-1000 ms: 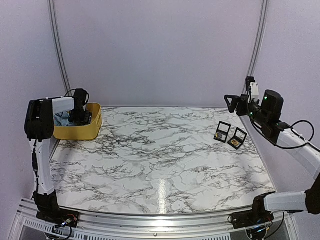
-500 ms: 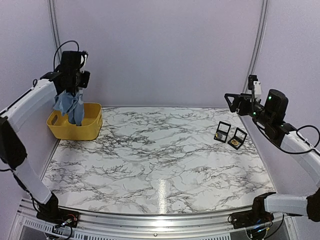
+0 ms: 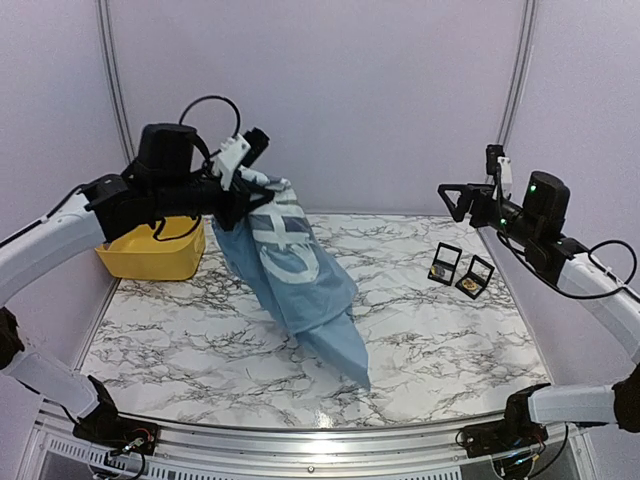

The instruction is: Pin the brooch onto the clothing

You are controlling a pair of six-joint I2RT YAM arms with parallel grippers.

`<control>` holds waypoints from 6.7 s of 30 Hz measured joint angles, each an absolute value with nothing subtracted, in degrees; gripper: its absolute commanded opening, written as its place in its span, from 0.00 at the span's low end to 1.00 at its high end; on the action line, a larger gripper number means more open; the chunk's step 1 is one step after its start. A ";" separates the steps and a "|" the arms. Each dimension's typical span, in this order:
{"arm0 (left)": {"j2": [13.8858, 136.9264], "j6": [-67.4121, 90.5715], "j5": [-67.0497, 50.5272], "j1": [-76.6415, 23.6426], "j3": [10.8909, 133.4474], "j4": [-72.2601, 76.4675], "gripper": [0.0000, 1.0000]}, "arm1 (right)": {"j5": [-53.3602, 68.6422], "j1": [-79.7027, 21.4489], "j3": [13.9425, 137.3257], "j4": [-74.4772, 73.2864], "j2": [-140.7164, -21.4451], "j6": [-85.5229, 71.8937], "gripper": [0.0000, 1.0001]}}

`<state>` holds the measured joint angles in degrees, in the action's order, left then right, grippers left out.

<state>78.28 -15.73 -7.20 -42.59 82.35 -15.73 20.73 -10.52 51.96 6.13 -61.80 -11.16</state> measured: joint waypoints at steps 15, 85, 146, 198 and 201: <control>109.54 -5.13 -2.28 -30.94 88.38 -17.47 0.99 | 2.02 -27.97 63.20 -12.51 -81.95 -3.75 0.86; 78.43 18.50 6.00 -34.94 35.55 -2.39 0.00 | 6.72 -64.07 53.52 -12.84 -100.55 1.52 0.00; 98.30 -12.69 -3.95 -39.18 68.79 -21.89 0.99 | 25.19 -11.66 59.90 -4.95 -90.94 -19.55 0.00; 94.83 12.29 13.93 -26.70 86.17 -28.56 0.00 | 18.52 -13.02 103.20 -48.73 -104.33 -12.01 0.00; 105.82 9.32 14.66 -22.74 110.65 -28.12 0.00 | 18.22 -10.46 132.68 -43.81 -119.24 -12.16 0.00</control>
<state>105.82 9.32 14.66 -22.74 110.65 -28.12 18.22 -10.46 132.68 -43.81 -119.24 -12.16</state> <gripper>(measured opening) 0.008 0.003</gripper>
